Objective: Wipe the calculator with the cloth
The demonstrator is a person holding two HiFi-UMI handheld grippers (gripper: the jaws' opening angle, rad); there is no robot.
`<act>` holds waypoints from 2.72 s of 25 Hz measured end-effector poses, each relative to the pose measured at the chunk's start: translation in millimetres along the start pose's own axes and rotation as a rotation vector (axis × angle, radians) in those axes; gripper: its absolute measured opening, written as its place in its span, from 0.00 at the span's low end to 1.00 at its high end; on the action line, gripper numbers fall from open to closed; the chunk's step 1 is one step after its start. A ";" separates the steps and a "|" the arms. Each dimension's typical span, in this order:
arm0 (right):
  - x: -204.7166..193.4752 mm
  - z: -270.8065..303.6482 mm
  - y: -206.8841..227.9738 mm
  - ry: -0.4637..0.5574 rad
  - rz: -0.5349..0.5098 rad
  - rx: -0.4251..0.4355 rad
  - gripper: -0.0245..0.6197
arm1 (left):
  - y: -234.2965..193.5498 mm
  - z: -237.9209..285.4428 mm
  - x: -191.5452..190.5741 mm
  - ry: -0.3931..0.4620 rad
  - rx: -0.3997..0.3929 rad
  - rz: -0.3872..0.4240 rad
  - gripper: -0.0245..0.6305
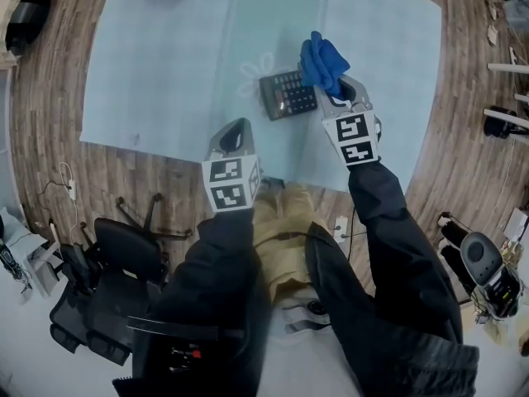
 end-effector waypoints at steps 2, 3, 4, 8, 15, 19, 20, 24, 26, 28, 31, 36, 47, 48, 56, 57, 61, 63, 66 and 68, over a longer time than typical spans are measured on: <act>-13.8 12.1 -1.6 -0.056 -0.022 -0.015 0.18 | -2.2 -1.1 -1.5 -0.003 0.006 -0.006 0.04; -20.2 17.5 -5.3 -0.086 -0.029 -0.009 0.18 | -3.0 -2.0 -2.2 -0.003 0.009 -0.009 0.04; -26.0 22.4 -11.0 -0.115 -0.034 0.006 0.18 | -3.7 -2.9 -2.8 -0.002 0.013 -0.013 0.04; -45.8 36.5 -42.1 -0.192 -0.029 0.087 0.18 | -6.9 -6.6 -7.2 -0.001 0.024 -0.021 0.04; -47.7 37.0 -97.3 -0.222 -0.038 0.244 0.18 | -15.3 -15.2 -7.0 0.007 0.027 -0.027 0.04; -37.0 29.4 -119.6 -0.191 -0.038 0.336 0.18 | -12.3 -14.8 0.3 0.020 0.022 -0.023 0.04; -34.9 27.1 -122.9 -0.181 -0.025 0.348 0.18 | -11.7 -14.7 2.0 0.024 0.020 -0.020 0.04; -16.5 9.3 -128.8 -0.111 0.071 0.371 0.18 | -11.6 -19.9 9.7 0.044 0.008 -0.014 0.04; -2.8 -4.3 -126.8 -0.063 0.118 0.354 0.18 | -10.4 -24.9 14.4 0.062 -0.004 -0.012 0.04; 11.5 -19.1 -119.4 -0.014 0.163 0.313 0.18 | -6.3 -29.4 21.4 0.085 -0.018 -0.005 0.04; 34.4 -42.6 -102.7 0.071 0.227 0.227 0.18 | 3.8 -35.2 36.4 0.119 -0.043 0.013 0.04; 71.1 -87.1 -81.1 0.218 0.296 0.069 0.18 | 29.6 -49.2 67.6 0.216 -0.105 0.051 0.04; 119.3 -166.7 -49.5 0.414 0.313 -0.128 0.18 | 93.6 -89.3 130.6 0.401 -0.228 0.180 0.04; 122.6 -172.2 -47.9 0.428 0.314 -0.140 0.18 | 97.9 -92.8 133.6 0.411 -0.234 0.190 0.04; 141.4 -202.1 -35.2 0.521 0.301 -0.199 0.18 | 125.7 -114.5 155.0 0.499 -0.263 0.261 0.04; 142.9 -204.5 -33.6 0.528 0.301 -0.203 0.18 | 128.3 -116.5 157.0 0.506 -0.266 0.263 0.04; 151.0 -211.5 -28.2 0.551 0.295 -0.216 0.18 | 131.9 -123.1 166.2 0.525 -0.267 0.274 0.04; 153.0 -213.0 -27.5 0.558 0.292 -0.218 0.18 | 132.0 -124.9 168.7 0.532 -0.266 0.278 0.04; 153.2 -215.6 -26.7 0.563 0.289 -0.218 0.18 | 133.3 -126.5 169.5 0.539 -0.264 0.282 0.04; 153.3 -217.8 -26.0 0.565 0.287 -0.219 0.18 | 133.3 -127.4 170.6 0.545 -0.261 0.283 0.04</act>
Point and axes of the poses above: the fingertips, and each gripper's own axes: z forward along the fingers, y to its right, x out of its top, the point moved 7 cm from there along -z, backward along the fingers, and after that the axes turned 5 degrees about y, right-handed, at the moved point
